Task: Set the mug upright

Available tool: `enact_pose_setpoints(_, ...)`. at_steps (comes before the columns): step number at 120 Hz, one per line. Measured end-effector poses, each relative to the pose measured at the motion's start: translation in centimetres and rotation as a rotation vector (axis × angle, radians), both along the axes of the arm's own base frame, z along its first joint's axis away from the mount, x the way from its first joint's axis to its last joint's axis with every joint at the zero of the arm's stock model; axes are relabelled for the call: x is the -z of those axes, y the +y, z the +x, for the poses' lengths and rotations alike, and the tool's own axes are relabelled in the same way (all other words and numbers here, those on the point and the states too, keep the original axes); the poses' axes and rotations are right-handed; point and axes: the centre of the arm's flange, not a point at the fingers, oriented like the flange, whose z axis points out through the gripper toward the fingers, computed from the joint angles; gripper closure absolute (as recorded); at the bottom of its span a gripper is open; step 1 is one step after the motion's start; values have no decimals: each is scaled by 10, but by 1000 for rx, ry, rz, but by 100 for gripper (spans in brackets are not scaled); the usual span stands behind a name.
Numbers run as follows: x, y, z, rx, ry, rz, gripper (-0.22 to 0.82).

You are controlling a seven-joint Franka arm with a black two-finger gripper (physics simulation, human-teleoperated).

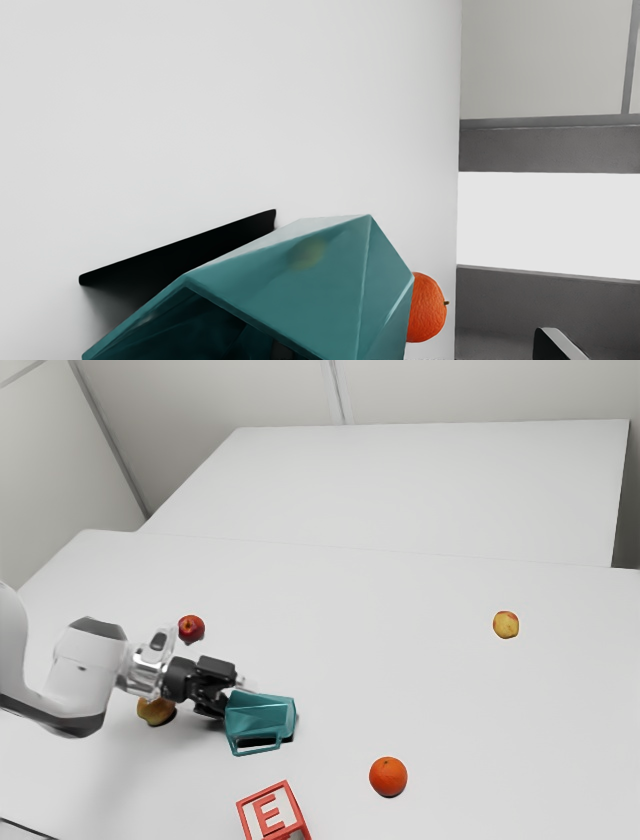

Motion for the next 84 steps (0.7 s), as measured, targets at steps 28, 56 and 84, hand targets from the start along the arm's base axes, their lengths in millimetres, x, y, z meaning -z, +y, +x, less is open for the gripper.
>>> enact_pose_setpoints(28,-3,-20,3,47,-21,-2,60)
enact_pose_setpoints(56,-15,-35,5,85,-55,-4,74)
enact_pose_setpoints(84,-102,-13,58,145,-232,118,77)
